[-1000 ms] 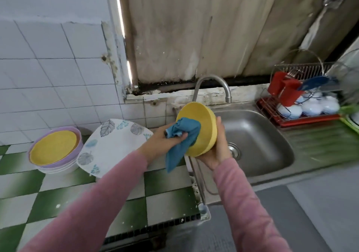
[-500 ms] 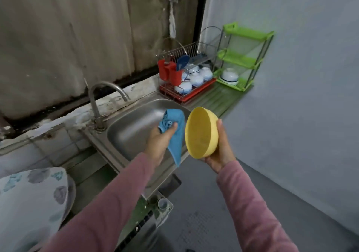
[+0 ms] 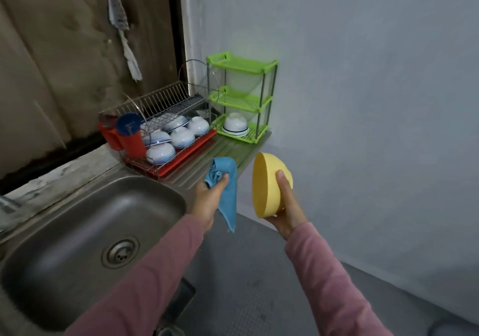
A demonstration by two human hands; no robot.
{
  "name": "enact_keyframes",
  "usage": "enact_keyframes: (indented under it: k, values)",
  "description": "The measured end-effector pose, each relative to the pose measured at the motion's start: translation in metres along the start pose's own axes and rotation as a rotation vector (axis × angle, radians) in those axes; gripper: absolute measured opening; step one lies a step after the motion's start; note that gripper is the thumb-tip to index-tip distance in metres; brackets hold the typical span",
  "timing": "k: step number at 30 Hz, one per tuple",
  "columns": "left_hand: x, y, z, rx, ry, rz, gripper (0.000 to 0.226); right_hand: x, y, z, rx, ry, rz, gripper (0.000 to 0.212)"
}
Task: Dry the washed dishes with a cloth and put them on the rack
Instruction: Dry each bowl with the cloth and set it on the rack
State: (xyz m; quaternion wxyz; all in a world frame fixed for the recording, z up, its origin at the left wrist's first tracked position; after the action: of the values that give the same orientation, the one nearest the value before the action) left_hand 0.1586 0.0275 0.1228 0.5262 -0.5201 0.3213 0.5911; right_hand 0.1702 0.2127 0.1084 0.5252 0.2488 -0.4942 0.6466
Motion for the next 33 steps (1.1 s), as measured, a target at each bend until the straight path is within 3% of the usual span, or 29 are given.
enact_keyframes:
  k: [6, 11, 18, 24, 29, 33]
  values:
    - [0.01, 0.062, 0.065, -0.035, -0.044, 0.027, 0.01, 0.049, 0.072, -0.022, 0.01, -0.066, 0.002, 0.086]
    - [0.034, 0.11, 0.073, -0.128, -0.005, -0.026, 0.026, 0.047, 0.133, -0.026, -0.007, -0.192, 0.075, 0.095]
    - [0.033, 0.203, 0.07, -0.292, 0.039, 0.06, 0.01, 0.037, 0.242, 0.012, 0.054, -0.21, 0.114, 0.081]
    - [0.011, 0.304, 0.052, -0.453, 0.202, 0.21, 0.035, 0.045, 0.355, 0.082, 0.09, -0.317, 0.037, 0.139]
    - [0.01, 0.359, 0.032, -0.533, 0.2, 0.17, 0.033, 0.061, 0.421, 0.121, 0.061, -0.506, -0.149, 0.116]
    - [0.014, 0.385, 0.03, -0.547, 0.161, 0.141, 0.032, 0.068, 0.461, 0.135, -0.016, -0.67, -0.306, 0.124]
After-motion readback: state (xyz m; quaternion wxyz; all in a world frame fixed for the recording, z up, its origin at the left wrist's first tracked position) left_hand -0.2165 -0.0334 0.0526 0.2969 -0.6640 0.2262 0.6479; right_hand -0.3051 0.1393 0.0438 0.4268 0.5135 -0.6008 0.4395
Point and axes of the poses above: each hand's wrist, its own y-axis towards the middle knuckle, its own z-axis out of the palm, x = y × z, the point moved 6 cm from there along y, towards the middle knuckle, and after that the axes turned 2 degrees about -x, right-handed, at the moved point
